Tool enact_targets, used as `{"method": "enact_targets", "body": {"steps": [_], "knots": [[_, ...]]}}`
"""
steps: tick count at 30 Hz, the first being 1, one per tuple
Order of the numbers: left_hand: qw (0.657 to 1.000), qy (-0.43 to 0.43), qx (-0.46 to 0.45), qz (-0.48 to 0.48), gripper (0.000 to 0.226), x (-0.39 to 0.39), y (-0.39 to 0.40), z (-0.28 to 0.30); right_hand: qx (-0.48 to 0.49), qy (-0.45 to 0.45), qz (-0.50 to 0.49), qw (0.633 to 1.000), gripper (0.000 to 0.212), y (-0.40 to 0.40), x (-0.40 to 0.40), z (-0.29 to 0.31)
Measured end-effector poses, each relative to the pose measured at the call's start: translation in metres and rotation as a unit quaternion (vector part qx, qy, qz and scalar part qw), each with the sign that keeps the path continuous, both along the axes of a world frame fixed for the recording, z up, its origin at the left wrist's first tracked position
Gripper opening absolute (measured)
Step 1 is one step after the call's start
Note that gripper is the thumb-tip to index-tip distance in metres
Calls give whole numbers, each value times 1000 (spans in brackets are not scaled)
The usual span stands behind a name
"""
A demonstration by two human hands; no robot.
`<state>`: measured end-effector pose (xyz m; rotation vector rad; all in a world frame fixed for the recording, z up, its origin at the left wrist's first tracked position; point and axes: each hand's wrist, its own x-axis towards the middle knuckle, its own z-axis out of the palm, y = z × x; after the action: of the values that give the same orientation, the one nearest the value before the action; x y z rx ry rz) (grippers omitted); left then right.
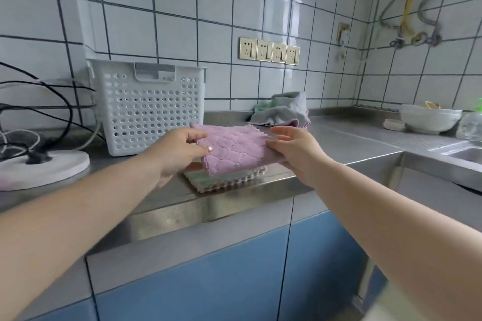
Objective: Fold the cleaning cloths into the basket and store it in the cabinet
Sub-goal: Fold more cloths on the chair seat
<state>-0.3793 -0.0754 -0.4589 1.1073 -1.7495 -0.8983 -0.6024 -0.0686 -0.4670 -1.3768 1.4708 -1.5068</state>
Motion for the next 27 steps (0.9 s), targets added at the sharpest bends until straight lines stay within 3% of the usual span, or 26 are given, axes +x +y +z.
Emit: {"method": "enact_targets", "body": {"steps": [4, 12, 17, 22, 27], "knots": [[999, -42, 9, 19, 52, 11, -16, -7, 7, 41, -11, 999, 37, -22, 11, -11], [997, -39, 58, 36, 52, 18, -24, -18, 13, 138, -26, 990, 27, -37, 22, -22], [992, -110, 17, 62, 53, 22, -31, -28, 27, 204, -29, 978, 20, -38, 22, -23], [988, -135, 16, 71, 54, 20, -33, -32, 24, 225, -32, 974, 22, -34, 24, -26], [987, -126, 13, 100, 71, 22, -31, -24, -34, 218, -76, 972, 17, -24, 19, -22]]}}
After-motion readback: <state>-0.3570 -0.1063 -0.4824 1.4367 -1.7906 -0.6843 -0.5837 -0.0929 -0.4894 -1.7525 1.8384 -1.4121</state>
